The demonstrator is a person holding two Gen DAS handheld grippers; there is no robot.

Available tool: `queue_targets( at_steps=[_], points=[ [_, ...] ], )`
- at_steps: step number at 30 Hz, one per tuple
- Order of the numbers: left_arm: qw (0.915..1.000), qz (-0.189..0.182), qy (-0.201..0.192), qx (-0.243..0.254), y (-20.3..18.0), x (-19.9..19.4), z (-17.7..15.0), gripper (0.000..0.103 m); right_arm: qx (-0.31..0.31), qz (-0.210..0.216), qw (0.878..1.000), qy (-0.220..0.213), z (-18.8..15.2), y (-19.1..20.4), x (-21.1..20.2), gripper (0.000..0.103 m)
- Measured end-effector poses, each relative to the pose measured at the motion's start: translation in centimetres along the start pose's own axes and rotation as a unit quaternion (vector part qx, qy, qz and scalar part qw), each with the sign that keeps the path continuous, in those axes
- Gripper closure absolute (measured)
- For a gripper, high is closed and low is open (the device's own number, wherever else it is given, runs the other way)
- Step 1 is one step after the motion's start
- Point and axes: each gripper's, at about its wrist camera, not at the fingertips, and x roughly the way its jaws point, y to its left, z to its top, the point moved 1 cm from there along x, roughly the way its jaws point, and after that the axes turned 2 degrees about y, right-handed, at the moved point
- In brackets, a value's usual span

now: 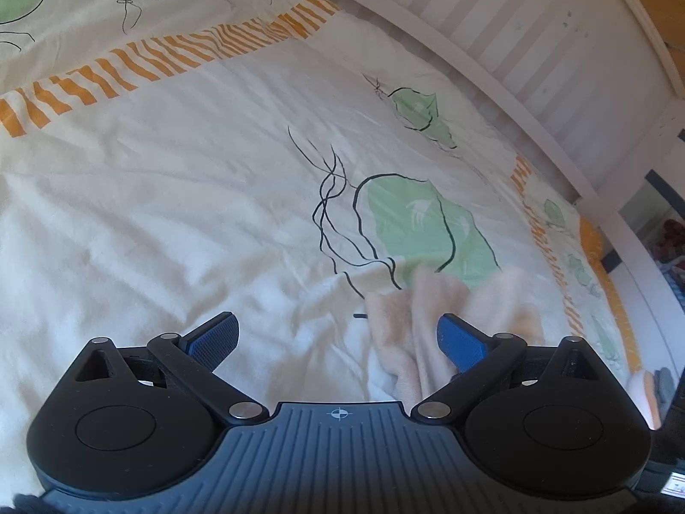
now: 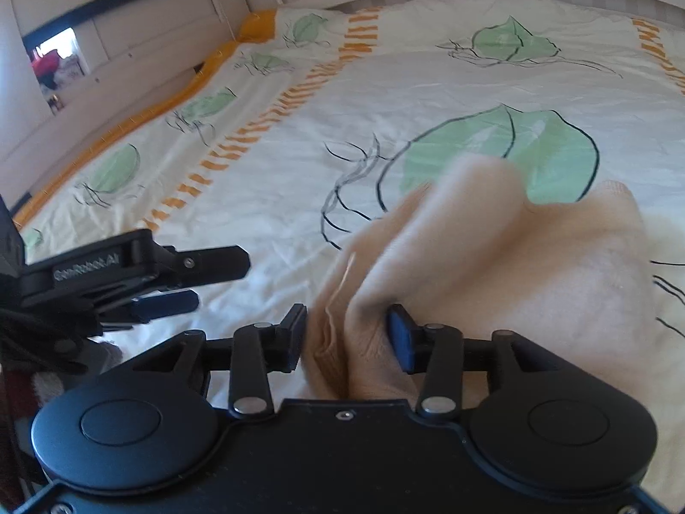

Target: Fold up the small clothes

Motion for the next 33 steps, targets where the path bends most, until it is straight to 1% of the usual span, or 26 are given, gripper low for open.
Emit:
queue_targets(
  at_steps=[3, 6, 8, 11, 13, 15, 20, 23, 25, 28, 30, 32, 33],
  points=[
    [1.0, 0.0, 0.001, -0.002, 0.1, 0.1, 0.0, 0.003, 0.011, 0.033, 0.999, -0.022, 0.2, -0.3, -1.6, 0.05],
    [1.0, 0.001, 0.004, -0.002, 0.0, 0.2, -0.1, 0.003, 0.011, 0.027, 0.998, -0.049, 0.4, -0.8, -3.7, 0.05],
    [1.0, -0.001, 0.004, 0.001, -0.2, 0.2, -0.2, 0.003, 0.011, 0.015, 0.998, -0.056, 0.4, -1.1, -4.6, 0.05],
    [0.9999, -0.005, 0.005, 0.009, -0.6, 0.3, -0.2, 0.003, 0.001, -0.014, 0.999, -0.044, -0.5, -1.3, -4.8, 0.05],
    [0.9999, -0.007, 0.007, 0.014, -0.8, 0.3, -0.3, 0.003, -0.01, -0.025, 0.999, -0.029, -1.5, -1.0, -4.0, 0.05],
    [0.9997, -0.009, 0.008, 0.019, -1.1, 0.4, -0.4, 0.003, -0.018, -0.019, 1.0, -0.013, -2.6, -0.5, -2.8, 0.05],
    [0.9992, -0.018, 0.015, 0.033, -1.5, 0.7, -0.7, 0.002, -0.036, 0.023, 0.999, 0.024, -5.1, 2.1, 0.8, 0.05],
    [0.9984, -0.034, 0.021, 0.04, -1.9, 0.9, -1.0, 0.002, -0.038, 0.026, 0.999, 0.016, -5.7, 2.4, 1.2, 0.046],
    [0.9971, -0.047, 0.028, 0.052, -2.5, 1.2, -1.2, 0.002, -0.036, 0.034, 0.999, 0.014, -5.7, 2.0, 1.0, 0.046],
    [0.9935, -0.06, 0.042, 0.087, -4.0, 1.7, -1.7, 0.002, -0.034, 0.04, 0.999, 0.012, -5.8, 1.7, 0.8, 0.046],
    [0.9905, -0.057, 0.047, 0.116, -5.1, 2.1, -2.1, 0.002, -0.045, 0.036, 0.998, 0.007, -6.2, 2.0, 0.5, 0.046],
    [0.9874, -0.048, 0.048, 0.143, -6.0, 2.3, -2.5, 0.002, -0.059, 0.036, 0.998, 0.003, -6.4, 2.4, 0.2, 0.042],
    [0.9859, -0.04, 0.05, 0.155, -6.3, 2.5, -2.7, 0.002, -0.065, 0.037, 0.997, 0.001, -6.5, 2.5, -0.1, 0.038]
  ],
)
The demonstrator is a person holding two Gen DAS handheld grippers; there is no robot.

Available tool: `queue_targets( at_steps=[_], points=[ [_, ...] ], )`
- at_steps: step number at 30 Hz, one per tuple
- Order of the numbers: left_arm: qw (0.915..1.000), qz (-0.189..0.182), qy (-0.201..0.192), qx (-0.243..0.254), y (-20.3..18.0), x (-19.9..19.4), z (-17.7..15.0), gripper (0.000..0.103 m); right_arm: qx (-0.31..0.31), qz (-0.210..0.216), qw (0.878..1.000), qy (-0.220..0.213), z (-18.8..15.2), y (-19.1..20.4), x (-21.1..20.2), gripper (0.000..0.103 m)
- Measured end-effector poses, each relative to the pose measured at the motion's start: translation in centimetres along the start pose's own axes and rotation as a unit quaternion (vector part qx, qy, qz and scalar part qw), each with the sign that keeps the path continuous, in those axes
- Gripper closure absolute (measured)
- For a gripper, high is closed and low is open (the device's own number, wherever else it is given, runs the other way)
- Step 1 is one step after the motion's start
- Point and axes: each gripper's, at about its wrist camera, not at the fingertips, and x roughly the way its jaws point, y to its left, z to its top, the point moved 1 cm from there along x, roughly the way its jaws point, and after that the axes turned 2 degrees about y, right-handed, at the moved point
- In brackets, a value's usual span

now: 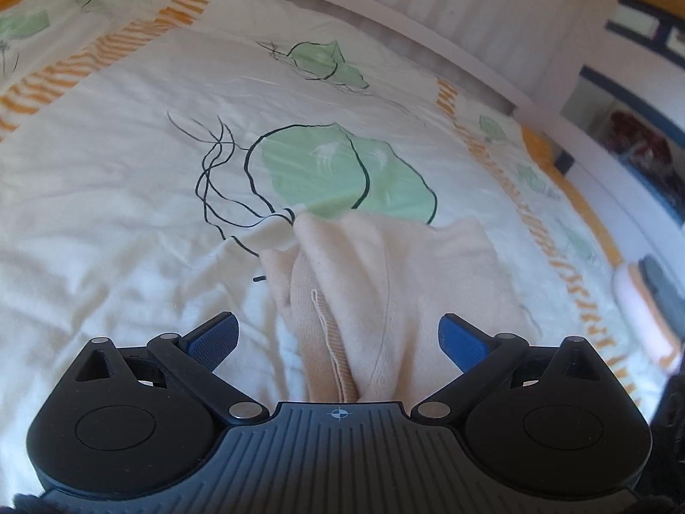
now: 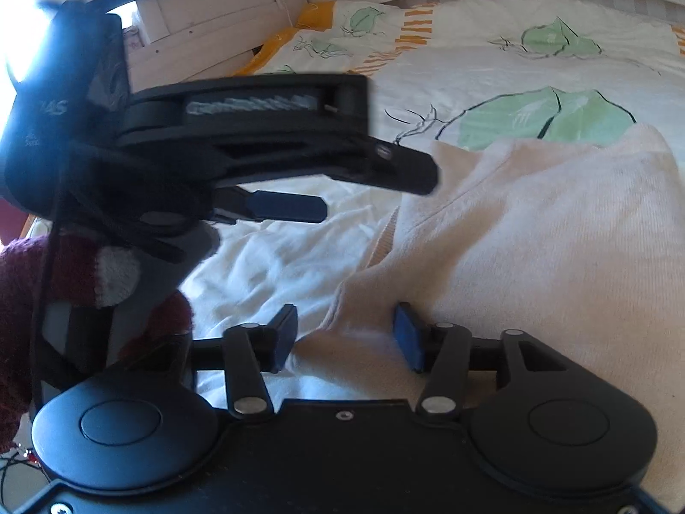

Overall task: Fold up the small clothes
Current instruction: 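Bring the left tool to the folded bundle while the right tool withdraws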

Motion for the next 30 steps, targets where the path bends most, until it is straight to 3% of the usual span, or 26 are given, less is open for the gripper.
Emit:
queue_targets(
  at_steps=[4, 8, 18, 26, 30],
  points=[
    [0.9997, 0.013, 0.012, 0.016, -0.5, 0.6, -0.3, 0.002, -0.045, -0.015, 0.999, -0.003, -0.5, 1.0, -1.4, 0.028],
    [0.9995, 0.021, 0.017, 0.018, -0.6, 0.8, -0.4, 0.002, -0.067, -0.027, 0.997, -0.008, -1.2, 1.5, -3.0, 0.026],
    [0.9971, 0.056, 0.051, 0.006, 0.0, 2.3, -1.0, 0.002, -0.059, -0.041, 0.997, -0.014, -1.7, 1.0, -5.4, 0.023],
    [0.9966, 0.063, 0.052, 0.001, 0.1, 2.3, -1.1, 0.001, -0.038, -0.052, 0.998, -0.021, -1.5, 0.0, -6.3, 0.022],
    [0.9948, 0.092, 0.041, 0.013, 0.1, 2.1, -1.1, 0.0, -0.029, -0.058, 0.998, -0.024, -1.4, -0.8, -6.8, 0.022]
  ],
)
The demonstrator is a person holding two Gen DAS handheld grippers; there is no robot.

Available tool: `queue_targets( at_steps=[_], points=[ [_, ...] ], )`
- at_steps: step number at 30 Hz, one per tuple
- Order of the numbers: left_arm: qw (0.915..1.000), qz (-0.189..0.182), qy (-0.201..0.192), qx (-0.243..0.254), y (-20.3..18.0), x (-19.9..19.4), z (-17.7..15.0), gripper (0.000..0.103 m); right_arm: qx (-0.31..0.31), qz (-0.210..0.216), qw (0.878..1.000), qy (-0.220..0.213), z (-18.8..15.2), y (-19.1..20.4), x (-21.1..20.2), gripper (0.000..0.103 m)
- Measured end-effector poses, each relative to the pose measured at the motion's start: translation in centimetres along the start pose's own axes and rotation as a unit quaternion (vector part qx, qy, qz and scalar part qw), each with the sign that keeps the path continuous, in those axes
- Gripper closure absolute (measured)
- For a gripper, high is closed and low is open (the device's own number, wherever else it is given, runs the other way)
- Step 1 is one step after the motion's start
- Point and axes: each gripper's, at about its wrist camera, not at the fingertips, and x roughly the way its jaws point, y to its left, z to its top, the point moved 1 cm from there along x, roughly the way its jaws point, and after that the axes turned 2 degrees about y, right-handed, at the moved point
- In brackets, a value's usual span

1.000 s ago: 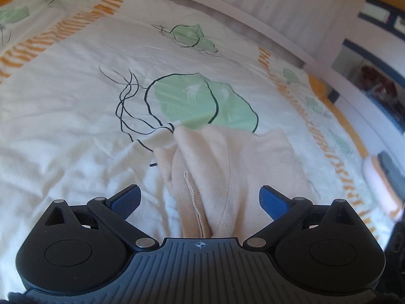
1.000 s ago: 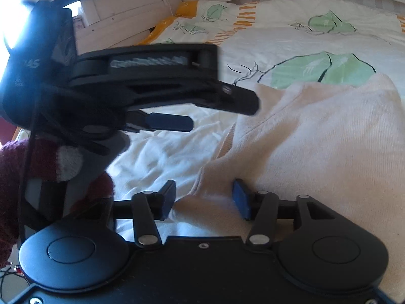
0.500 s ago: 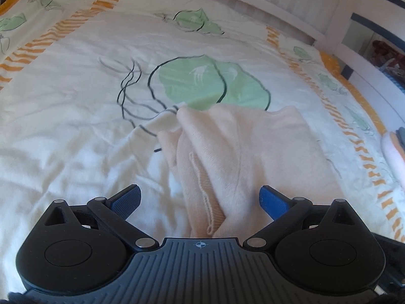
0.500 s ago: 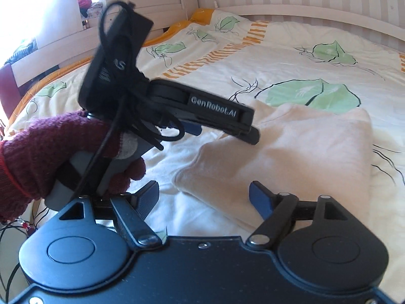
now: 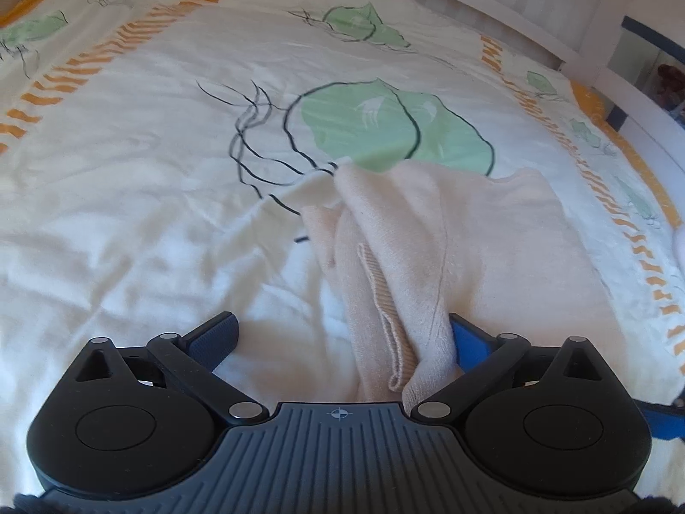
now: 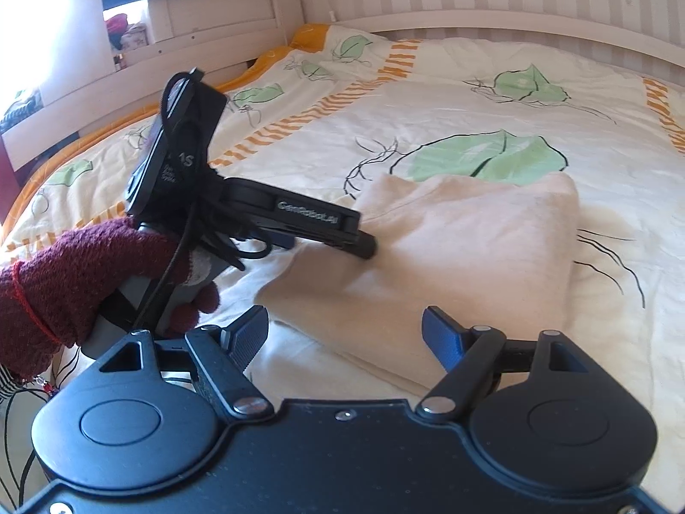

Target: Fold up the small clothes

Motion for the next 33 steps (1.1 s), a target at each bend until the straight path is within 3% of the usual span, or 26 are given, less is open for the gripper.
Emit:
queue_targets(
  at_steps=[10, 14, 17, 26, 32, 33],
  points=[
    [0.9998, 0.02, -0.005, -0.002, 0.2, -0.4, -0.1, 0.0, 0.024, -0.017, 0.999, -0.018, 0.5, -2.3, -0.9, 0.021],
    [0.9981, 0.059, -0.017, 0.007, 0.5, -0.9, -0.1, 0.0, 0.051, -0.025, 0.998, -0.028, 0.6, -4.6, -1.1, 0.017],
    [0.9991, 0.038, -0.008, -0.018, 1.4, -0.6, 0.0, 0.0, 0.069, -0.035, 0.997, -0.03, 1.0, -6.4, -0.8, 0.016],
    [0.9994, 0.032, -0.004, -0.009, 1.2, -0.4, 0.0, 0.0, 0.112, -0.075, 0.989, -0.054, 4.3, -11.2, 2.6, 0.016],
    [0.9995, 0.032, -0.004, -0.007, 1.0, -0.4, 0.0, 0.0, 0.126, -0.135, 0.983, 0.018, 5.6, -14.4, 9.0, 0.014],
    [0.9995, 0.031, -0.003, -0.008, 1.0, -0.4, -0.1, 0.0, 0.128, -0.138, 0.982, 0.035, 5.6, -14.7, 10.2, 0.009]
  ],
)
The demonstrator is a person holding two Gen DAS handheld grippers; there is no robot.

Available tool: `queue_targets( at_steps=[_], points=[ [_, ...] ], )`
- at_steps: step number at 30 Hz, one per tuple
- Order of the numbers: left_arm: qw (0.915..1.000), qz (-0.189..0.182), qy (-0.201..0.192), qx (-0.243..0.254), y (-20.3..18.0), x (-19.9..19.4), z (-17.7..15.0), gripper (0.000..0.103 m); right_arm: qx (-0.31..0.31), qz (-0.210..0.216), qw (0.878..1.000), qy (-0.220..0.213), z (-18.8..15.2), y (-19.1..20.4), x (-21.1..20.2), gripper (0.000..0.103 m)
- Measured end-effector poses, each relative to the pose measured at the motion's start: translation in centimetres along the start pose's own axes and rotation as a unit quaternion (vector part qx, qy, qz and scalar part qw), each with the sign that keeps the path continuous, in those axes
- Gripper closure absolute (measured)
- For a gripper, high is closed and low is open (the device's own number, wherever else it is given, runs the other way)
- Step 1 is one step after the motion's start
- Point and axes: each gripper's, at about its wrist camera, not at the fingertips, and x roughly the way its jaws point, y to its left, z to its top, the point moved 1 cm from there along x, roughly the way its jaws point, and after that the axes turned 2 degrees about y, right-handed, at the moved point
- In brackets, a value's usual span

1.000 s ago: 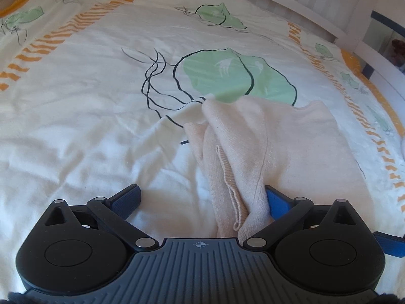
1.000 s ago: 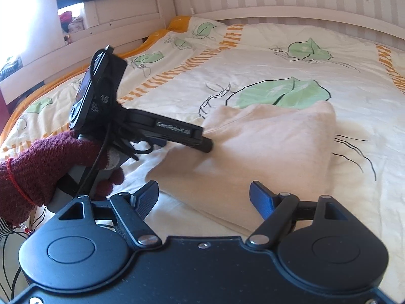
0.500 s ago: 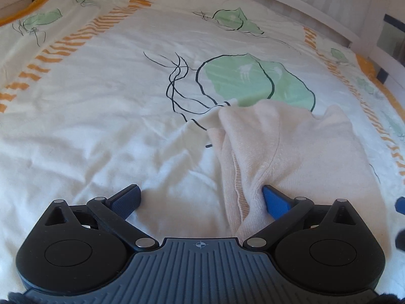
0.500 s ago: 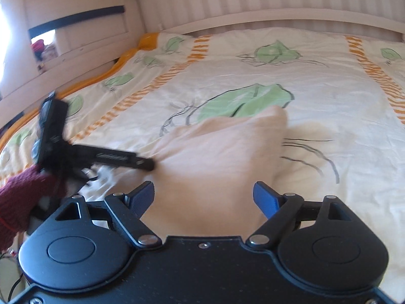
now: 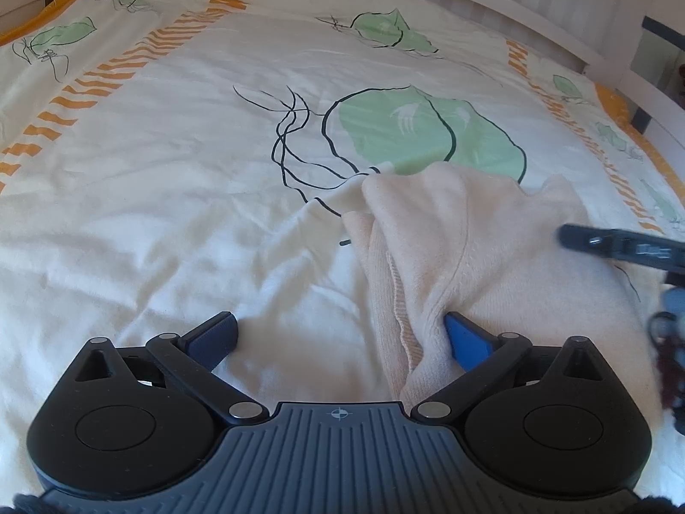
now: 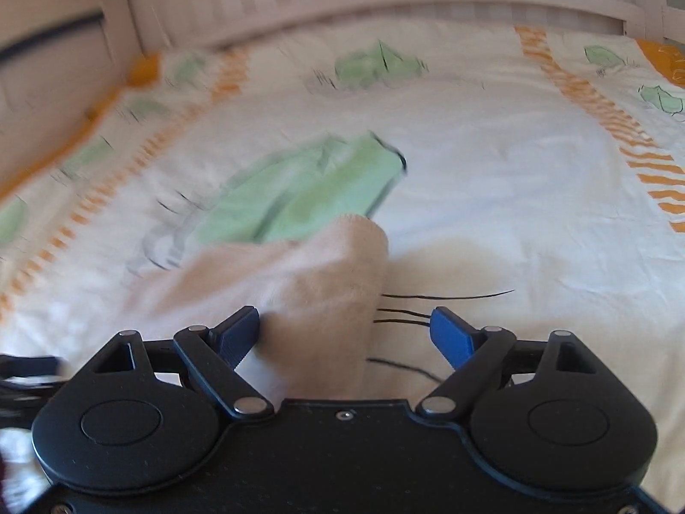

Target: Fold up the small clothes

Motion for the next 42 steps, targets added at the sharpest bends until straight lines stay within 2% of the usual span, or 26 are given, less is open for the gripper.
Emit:
queue_targets(
  at_steps=[1, 2, 9, 13, 15, 17, 20, 22, 24, 27, 31, 34, 37, 42],
  points=[
    [1.0, 0.0, 0.0, 0.0, 0.0, 0.0, 0.0, 0.0, 0.005, -0.002, 1.0, 0.004, 0.1, 0.0, 0.8, 0.002],
    [1.0, -0.001, 0.0, 0.0, 0.1, 0.1, 0.0, 0.0, 0.009, -0.005, 1.0, 0.003, 0.1, 0.0, 1.2, 0.0],
    [1.0, -0.01, 0.0, -0.002, 0.4, 0.1, 0.1, 0.0, 0.013, -0.008, 1.0, 0.012, 0.9, -0.6, 1.6, 0.0],
    [0.9999, -0.012, 0.0, -0.005, 0.4, 0.2, 0.1, 0.0, 0.017, -0.037, 0.999, 0.029, 2.0, -0.5, 2.5, 0.0],
    [0.9999, -0.014, -0.001, -0.005, 0.4, 0.2, 0.1, 0.0, 0.0, -0.055, 0.998, 0.036, 2.4, 0.0, 3.2, 0.0],
    [0.9995, -0.026, -0.007, -0.013, 0.7, 0.0, 0.2, 0.0, -0.008, -0.053, 0.998, 0.036, 2.7, 0.1, 3.2, 0.0],
    [0.9932, -0.082, -0.032, -0.076, 2.5, -0.8, 0.5, 0.0, 0.014, -0.02, 0.999, 0.024, 2.7, -1.2, 1.6, 0.001],
    [0.9818, -0.126, -0.043, -0.135, 4.1, -1.2, 0.7, 0.0, 0.038, 0.002, 0.999, 0.007, 2.3, -2.3, -0.1, 0.001],
    [0.9736, -0.154, -0.043, -0.163, 4.9, -1.3, 0.7, 0.0, 0.055, 0.025, 0.998, 0.003, 1.7, -3.2, -1.4, 0.001],
    [0.9716, -0.172, -0.026, -0.16, 4.3, -1.2, 0.5, 0.0, 0.078, 0.067, 0.995, 0.008, 0.0, -4.2, -2.8, 0.001],
    [0.963, -0.228, 0.017, -0.143, 2.4, -0.8, -0.3, 0.0, 0.106, 0.139, 0.985, 0.013, -1.9, -4.5, -3.7, 0.001],
    [0.9677, -0.215, 0.065, -0.114, 1.2, 0.2, -1.3, 0.0, 0.119, 0.183, 0.976, 0.02, -2.4, -4.4, -3.3, 0.0],
    [0.9733, -0.201, 0.071, -0.085, 0.5, 0.9, -1.5, 0.0, 0.124, 0.218, 0.968, 0.028, -2.4, -4.0, -2.1, 0.0],
    [0.9667, -0.227, 0.065, -0.098, 0.0, 2.6, -0.8, 0.0, 0.104, 0.239, 0.965, 0.031, -1.8, -2.9, -0.5, 0.0]
  ],
)
